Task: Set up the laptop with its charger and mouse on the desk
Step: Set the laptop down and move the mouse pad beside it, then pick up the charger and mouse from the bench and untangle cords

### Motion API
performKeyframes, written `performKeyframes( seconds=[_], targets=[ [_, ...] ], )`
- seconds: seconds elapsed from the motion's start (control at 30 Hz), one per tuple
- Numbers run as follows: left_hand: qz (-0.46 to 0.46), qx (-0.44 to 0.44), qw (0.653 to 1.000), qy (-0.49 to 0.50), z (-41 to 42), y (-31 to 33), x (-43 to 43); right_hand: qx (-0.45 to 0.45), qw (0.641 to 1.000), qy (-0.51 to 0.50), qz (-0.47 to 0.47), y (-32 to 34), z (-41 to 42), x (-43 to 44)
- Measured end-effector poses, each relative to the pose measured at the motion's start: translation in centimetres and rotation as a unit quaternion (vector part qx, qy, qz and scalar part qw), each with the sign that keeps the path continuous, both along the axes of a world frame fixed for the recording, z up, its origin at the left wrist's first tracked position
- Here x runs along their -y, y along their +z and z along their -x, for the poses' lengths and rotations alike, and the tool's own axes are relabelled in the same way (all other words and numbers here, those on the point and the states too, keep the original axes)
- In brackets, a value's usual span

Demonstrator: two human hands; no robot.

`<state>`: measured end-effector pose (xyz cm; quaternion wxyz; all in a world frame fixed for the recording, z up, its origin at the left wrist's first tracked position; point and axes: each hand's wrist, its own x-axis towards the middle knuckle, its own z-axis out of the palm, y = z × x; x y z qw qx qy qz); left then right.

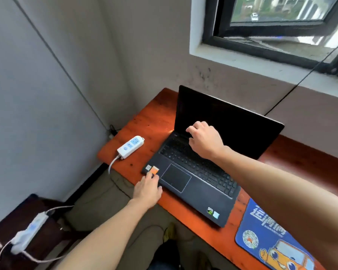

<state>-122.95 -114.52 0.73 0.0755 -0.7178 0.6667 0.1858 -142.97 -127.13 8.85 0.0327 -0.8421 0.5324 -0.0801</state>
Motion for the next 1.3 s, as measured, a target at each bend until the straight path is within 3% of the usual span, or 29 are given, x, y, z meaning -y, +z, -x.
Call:
performKeyframes(
  seconds=[0.3, 0.6, 0.9, 1.3],
  targets=[
    [0.03, 0.025, 0.965, 0.26, -10.1, 2.9, -17.7, -0.019, 0.964, 0.258, -0.061, -0.6, -16.8, -9.9],
    [0.044, 0.067, 0.85, 0.521, -23.1, 5.5, -43.5, -0.052, 0.844, 0.533, -0.037, 0.3, -40.0, -31.8],
    [0.036, 0.088, 0.762, 0.64, -32.6, 6.9, -65.8, -0.099, 0.737, 0.664, -0.073, -0.3, -57.2, -56.0],
    [0.029, 0.086, 0.609, 0.788, -47.7, 4.8, -88.6, -0.127, 0.582, 0.803, -0.032, -3.0, -80.5, -81.2]
  ],
)
